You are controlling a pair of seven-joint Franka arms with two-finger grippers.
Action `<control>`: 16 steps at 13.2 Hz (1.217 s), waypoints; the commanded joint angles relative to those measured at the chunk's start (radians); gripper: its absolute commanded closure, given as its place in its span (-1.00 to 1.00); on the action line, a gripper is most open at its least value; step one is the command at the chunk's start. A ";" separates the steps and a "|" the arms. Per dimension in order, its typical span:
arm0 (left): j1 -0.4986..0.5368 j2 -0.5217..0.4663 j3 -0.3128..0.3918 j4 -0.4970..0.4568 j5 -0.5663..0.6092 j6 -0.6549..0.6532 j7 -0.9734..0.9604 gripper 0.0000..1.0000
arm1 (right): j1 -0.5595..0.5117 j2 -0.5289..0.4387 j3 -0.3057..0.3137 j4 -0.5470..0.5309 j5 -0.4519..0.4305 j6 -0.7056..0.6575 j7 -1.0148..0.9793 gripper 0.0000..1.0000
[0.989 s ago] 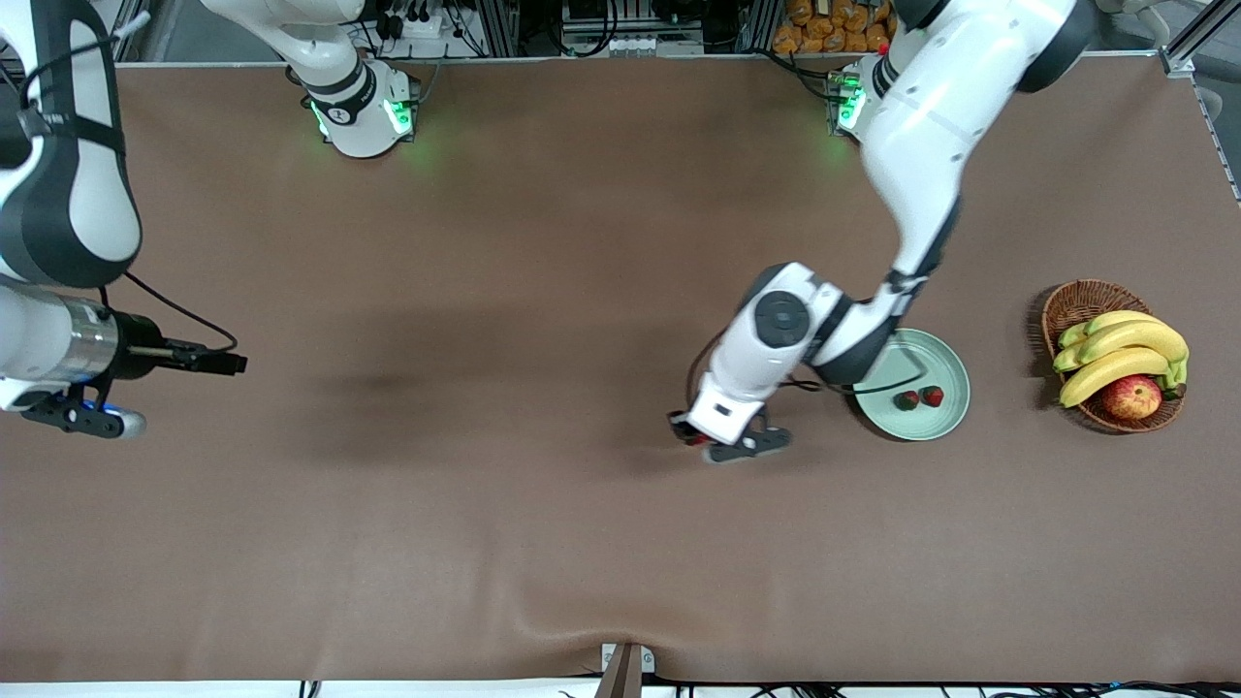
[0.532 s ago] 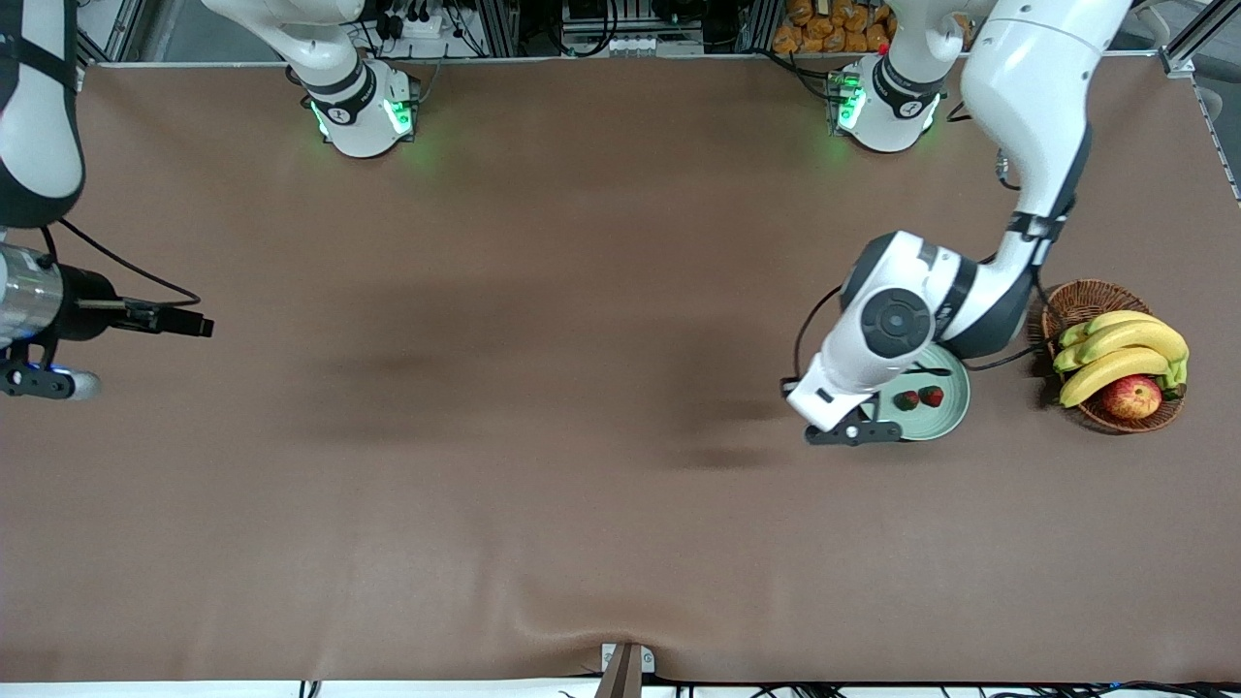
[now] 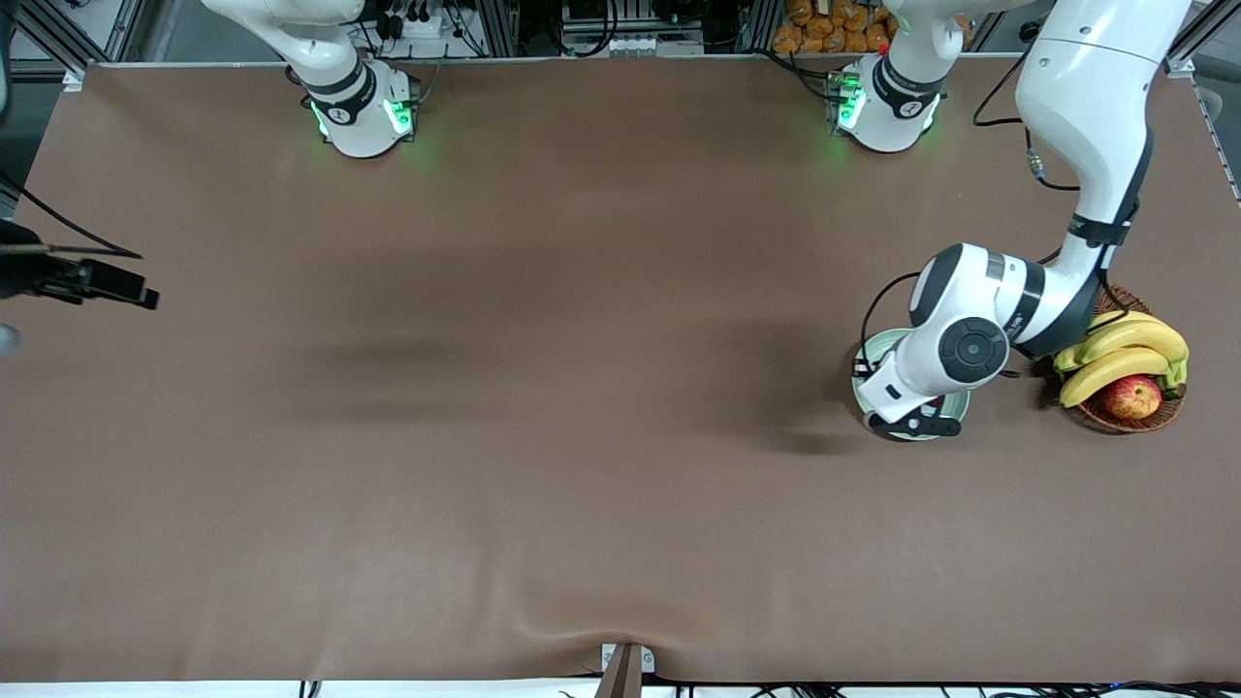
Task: Collect all strawberries into plate
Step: 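Carry the third strawberry to the plate and release it with the left gripper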
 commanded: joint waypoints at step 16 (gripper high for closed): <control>0.109 -0.380 -0.081 0.463 -0.195 -0.631 0.045 -1.00 | 0.055 -0.012 -0.028 0.013 -0.100 -0.079 -0.031 -1.00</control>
